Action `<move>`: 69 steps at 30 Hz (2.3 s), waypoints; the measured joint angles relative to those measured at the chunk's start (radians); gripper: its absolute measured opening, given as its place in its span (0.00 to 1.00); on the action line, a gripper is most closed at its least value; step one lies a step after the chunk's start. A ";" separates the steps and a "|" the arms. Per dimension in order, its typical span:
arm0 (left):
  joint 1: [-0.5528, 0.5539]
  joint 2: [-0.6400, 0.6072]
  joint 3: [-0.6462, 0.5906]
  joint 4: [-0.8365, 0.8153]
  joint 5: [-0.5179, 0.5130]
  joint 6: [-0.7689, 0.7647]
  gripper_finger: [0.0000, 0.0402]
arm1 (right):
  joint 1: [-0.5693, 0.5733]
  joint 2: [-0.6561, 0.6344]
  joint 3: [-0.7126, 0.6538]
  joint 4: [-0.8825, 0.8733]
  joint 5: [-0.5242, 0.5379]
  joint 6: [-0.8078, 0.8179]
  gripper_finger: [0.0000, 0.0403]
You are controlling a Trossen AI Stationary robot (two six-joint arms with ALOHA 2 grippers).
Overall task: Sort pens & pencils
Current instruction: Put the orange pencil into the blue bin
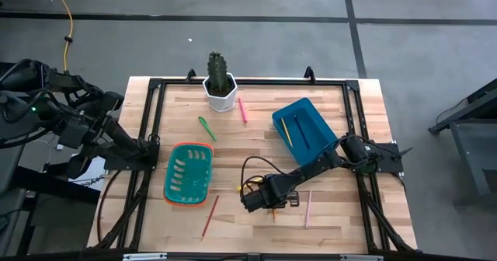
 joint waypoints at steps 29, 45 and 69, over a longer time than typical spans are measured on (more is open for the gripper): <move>0.000 0.000 0.000 0.000 0.010 0.000 0.22 | 0.013 -0.003 -0.058 0.098 -0.001 0.016 0.12; 0.000 0.000 0.000 0.000 0.008 0.000 0.22 | -0.003 0.002 0.039 -0.046 0.054 -0.055 0.01; 0.000 0.000 0.000 0.000 0.011 -0.001 0.22 | -0.177 -0.019 0.494 -0.565 0.334 -0.350 0.01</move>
